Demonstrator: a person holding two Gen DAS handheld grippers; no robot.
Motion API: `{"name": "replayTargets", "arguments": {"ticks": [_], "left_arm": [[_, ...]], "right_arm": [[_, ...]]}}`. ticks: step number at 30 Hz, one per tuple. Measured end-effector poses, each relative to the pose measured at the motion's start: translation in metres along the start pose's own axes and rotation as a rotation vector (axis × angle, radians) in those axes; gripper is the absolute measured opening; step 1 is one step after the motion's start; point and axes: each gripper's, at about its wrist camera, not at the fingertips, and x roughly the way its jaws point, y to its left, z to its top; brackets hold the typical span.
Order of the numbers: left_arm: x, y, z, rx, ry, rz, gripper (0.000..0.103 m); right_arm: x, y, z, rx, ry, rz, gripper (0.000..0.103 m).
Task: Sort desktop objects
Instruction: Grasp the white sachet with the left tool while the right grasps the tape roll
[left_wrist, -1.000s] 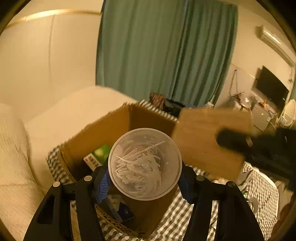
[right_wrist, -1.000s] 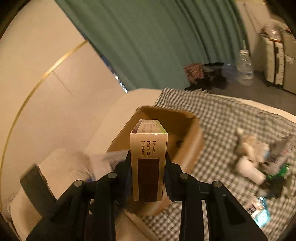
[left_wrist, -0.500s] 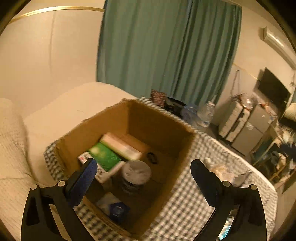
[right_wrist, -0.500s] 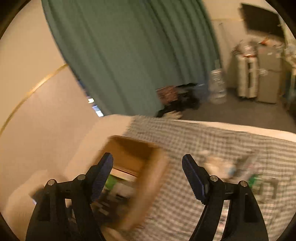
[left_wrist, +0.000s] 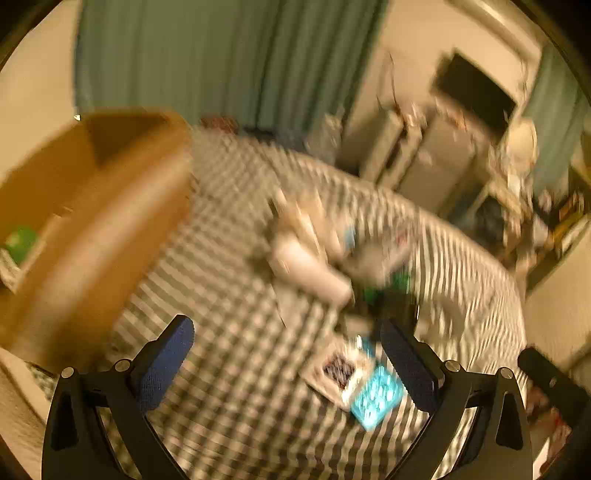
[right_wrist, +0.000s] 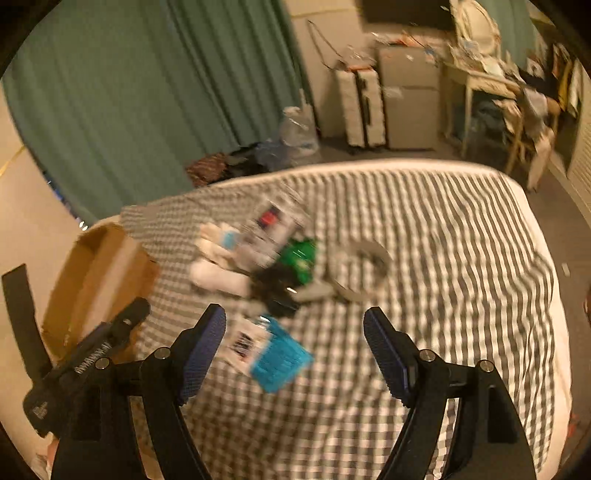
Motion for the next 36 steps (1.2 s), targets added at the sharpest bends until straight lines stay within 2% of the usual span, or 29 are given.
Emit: {"name": "replayTargets", "arguments": {"ticks": [2, 5, 8, 11, 13, 14, 15, 17, 20, 24, 26, 31, 34, 36], "left_arm": [[0.020, -0.012, -0.014, 0.031, 0.075, -0.023, 0.103], [0.043, -0.017, -0.032, 0.090, 0.101, -0.033, 0.103], [0.072, -0.027, -0.045, 0.162, 0.189, -0.052, 0.100], [0.092, -0.025, -0.050, 0.148, 0.220, -0.061, 0.098], [0.095, -0.026, -0.051, 0.174, 0.195, -0.048, 0.094], [0.094, -0.028, -0.050, 0.198, 0.170, -0.060, 0.082], [0.092, -0.030, -0.048, 0.209, 0.162, -0.068, 0.056], [0.088, -0.030, -0.043, 0.218, 0.165, -0.075, 0.036], [0.081, -0.023, -0.042, 0.200, 0.160, -0.094, 0.023], [0.072, -0.021, -0.039, 0.173, 0.139, -0.114, 0.013], [0.075, -0.020, -0.036, 0.169, 0.144, -0.119, 0.013], [0.090, -0.023, -0.037, 0.190, 0.168, -0.106, 0.013], [0.095, -0.022, -0.038, 0.176, 0.159, -0.093, 0.026], [0.096, -0.020, -0.041, 0.157, 0.150, -0.098, 0.034]], "right_arm": [[0.015, -0.014, -0.007, 0.019, 0.022, -0.005, 0.077], [0.042, -0.029, -0.015, 0.051, 0.055, -0.003, 0.077], [0.066, -0.042, -0.026, 0.071, 0.086, 0.001, 0.077], [0.079, -0.053, -0.032, 0.092, 0.108, 0.002, 0.077], [0.086, -0.062, -0.038, 0.113, 0.118, 0.002, 0.077], [0.088, -0.066, -0.040, 0.122, 0.122, 0.000, 0.077], [0.090, -0.070, -0.042, 0.135, 0.127, 0.002, 0.077], [0.091, -0.075, -0.043, 0.157, 0.134, 0.017, 0.077], [0.093, -0.070, -0.041, 0.137, 0.124, 0.037, 0.077], [0.102, -0.060, -0.028, 0.086, 0.117, 0.036, 0.078], [0.112, -0.054, -0.020, 0.052, 0.124, -0.005, 0.082], [0.134, -0.055, -0.002, 0.033, 0.129, -0.067, 0.082], [0.142, -0.062, 0.009, 0.087, 0.114, -0.057, 0.083], [0.155, -0.062, 0.014, 0.092, 0.130, -0.090, 0.084]]}}
